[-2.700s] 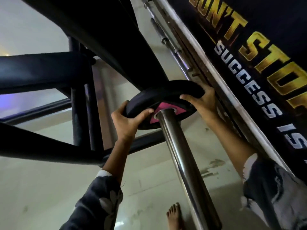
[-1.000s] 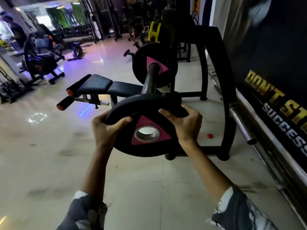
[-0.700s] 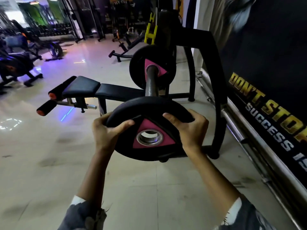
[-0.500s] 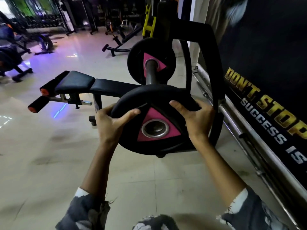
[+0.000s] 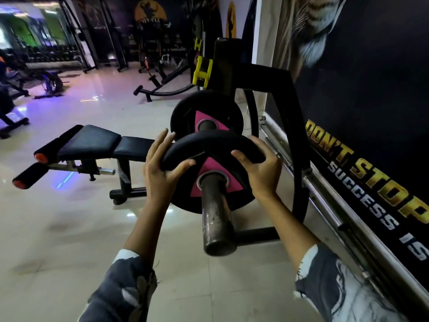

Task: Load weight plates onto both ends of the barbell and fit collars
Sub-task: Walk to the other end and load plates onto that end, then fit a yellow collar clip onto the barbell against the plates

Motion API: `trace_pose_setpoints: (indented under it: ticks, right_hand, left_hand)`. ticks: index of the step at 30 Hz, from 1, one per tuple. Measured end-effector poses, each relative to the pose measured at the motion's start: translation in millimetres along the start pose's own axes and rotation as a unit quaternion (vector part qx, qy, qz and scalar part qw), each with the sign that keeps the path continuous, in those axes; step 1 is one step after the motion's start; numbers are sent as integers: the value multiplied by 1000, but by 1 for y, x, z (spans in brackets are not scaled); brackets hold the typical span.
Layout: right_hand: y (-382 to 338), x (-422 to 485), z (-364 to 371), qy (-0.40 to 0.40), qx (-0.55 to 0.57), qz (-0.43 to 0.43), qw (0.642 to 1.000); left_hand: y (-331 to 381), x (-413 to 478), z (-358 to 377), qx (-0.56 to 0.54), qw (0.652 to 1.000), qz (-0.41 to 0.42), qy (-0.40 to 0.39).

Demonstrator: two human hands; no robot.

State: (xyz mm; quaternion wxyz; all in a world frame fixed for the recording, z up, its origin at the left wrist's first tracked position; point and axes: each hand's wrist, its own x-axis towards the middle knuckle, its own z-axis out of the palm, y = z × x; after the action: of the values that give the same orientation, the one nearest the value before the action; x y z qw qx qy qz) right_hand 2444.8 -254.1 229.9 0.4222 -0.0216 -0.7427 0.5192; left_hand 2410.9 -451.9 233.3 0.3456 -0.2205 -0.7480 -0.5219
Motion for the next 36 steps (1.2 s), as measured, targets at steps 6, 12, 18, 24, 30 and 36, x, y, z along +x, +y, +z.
trace_pose_setpoints:
  ticks: [6, 12, 18, 24, 30, 36]
  right_hand:
    - [33, 62, 43, -27, 9, -15, 999]
    - [68, 119, 84, -48, -3, -13, 999]
    - [91, 145, 107, -6, -7, -32, 999]
    - [93, 145, 106, -17, -1, -17, 1000]
    - [57, 159, 101, -117, 11, 45, 992]
    - [-8, 168, 124, -169, -219, 38, 960]
  left_hand:
    - [-56, 54, 35, 4, 1000, -13, -8]
    - [-99, 102, 66, -21, 999, -29, -4]
    - [-121, 124, 81, 1, 999, -34, 22]
    - [-131, 127, 78, -84, 995, -52, 10]
    - [-155, 194, 53, -257, 924, -279, -52]
    - [-181, 264, 60, -224, 909, -267, -229]
